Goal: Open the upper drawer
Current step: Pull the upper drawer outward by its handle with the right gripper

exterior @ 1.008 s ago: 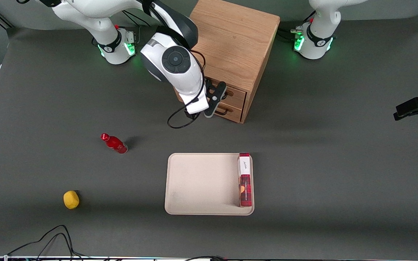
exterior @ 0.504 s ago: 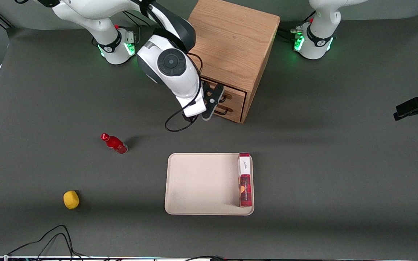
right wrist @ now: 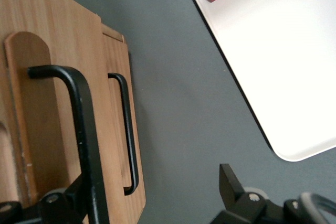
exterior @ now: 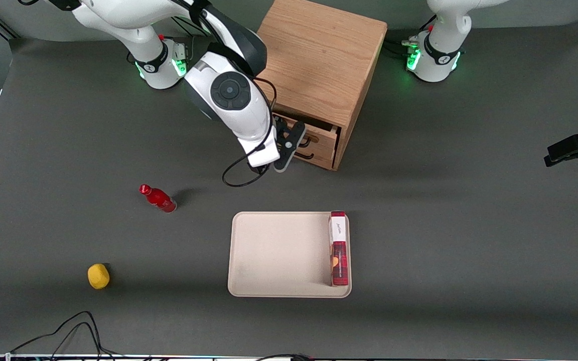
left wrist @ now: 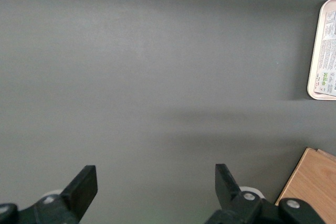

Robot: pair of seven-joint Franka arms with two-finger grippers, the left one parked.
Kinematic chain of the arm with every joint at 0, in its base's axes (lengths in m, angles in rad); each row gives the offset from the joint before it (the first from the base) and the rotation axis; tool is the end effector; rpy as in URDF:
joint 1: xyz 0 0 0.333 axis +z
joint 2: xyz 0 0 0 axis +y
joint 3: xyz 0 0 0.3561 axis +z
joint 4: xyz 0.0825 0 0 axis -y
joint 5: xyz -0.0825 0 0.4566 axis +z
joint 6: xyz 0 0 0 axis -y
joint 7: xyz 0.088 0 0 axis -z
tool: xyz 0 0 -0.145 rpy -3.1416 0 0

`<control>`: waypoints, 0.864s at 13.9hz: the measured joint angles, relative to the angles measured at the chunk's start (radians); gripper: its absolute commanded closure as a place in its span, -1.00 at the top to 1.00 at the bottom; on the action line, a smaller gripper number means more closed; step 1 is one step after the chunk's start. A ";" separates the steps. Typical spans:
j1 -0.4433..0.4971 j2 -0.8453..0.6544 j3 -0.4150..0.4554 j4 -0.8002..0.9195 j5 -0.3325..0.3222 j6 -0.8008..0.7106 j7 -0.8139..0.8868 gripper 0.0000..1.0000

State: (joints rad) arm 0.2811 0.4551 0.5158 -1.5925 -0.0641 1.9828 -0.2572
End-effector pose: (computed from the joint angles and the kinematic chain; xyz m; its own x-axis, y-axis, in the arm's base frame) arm 0.5586 0.5034 0.3675 0.5111 0.8589 0.0337 0.8515 -0.5006 -0.1559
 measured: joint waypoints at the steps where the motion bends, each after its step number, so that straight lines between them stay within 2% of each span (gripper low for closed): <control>1: -0.007 0.003 0.000 0.006 0.000 0.000 0.000 1.00; 12: -0.052 0.025 -0.008 0.043 -0.007 0.000 -0.024 1.00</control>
State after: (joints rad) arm 0.2292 0.4804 0.5075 -1.5491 -0.0715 1.9830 -0.2813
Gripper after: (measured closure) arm 0.000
